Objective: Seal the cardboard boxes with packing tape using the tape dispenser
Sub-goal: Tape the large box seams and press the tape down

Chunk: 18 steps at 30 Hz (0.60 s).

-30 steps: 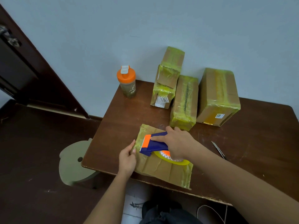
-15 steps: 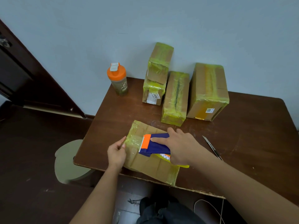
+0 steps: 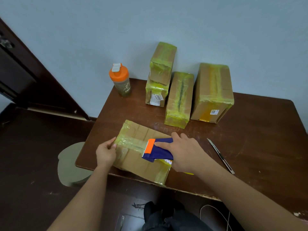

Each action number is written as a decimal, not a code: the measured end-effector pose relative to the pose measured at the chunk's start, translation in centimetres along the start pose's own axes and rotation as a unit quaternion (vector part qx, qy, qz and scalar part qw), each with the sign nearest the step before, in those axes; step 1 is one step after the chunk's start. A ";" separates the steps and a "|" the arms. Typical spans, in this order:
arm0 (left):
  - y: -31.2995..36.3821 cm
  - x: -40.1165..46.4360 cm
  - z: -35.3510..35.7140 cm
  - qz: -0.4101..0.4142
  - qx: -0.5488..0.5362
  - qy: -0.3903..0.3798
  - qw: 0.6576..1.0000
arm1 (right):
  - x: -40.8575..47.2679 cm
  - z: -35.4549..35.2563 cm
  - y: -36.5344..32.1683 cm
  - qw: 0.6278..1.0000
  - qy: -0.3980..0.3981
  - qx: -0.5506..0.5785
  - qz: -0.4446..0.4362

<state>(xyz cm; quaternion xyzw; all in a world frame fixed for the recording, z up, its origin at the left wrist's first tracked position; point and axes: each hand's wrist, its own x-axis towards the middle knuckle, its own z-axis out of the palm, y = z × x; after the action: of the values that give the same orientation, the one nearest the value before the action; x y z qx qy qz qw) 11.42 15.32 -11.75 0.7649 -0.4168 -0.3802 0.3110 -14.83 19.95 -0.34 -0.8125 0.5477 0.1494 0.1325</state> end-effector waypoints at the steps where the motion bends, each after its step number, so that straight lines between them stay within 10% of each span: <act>1: 0.1 -0.2 0.1 0.002 0.020 0.014 1.000 | 0.1 0.0 0.0 1.000 0.001 -0.001 -0.001; 8: -1.4 -2.1 -0.3 0.301 0.332 -0.041 0.893 | 0.4 0.3 -0.3 1.000 0.003 -0.003 0.001; 18: -1.3 -2.6 -0.4 0.224 0.428 -0.160 0.861 | 1.2 0.1 -0.2 1.000 0.008 -0.019 0.001</act>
<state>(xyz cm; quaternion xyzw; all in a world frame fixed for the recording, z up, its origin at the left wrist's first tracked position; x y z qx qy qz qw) 11.33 18.21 -11.76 0.6373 -0.7427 -0.2014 -0.0411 -14.22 19.05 -0.93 -0.8152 0.5471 0.1530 0.1127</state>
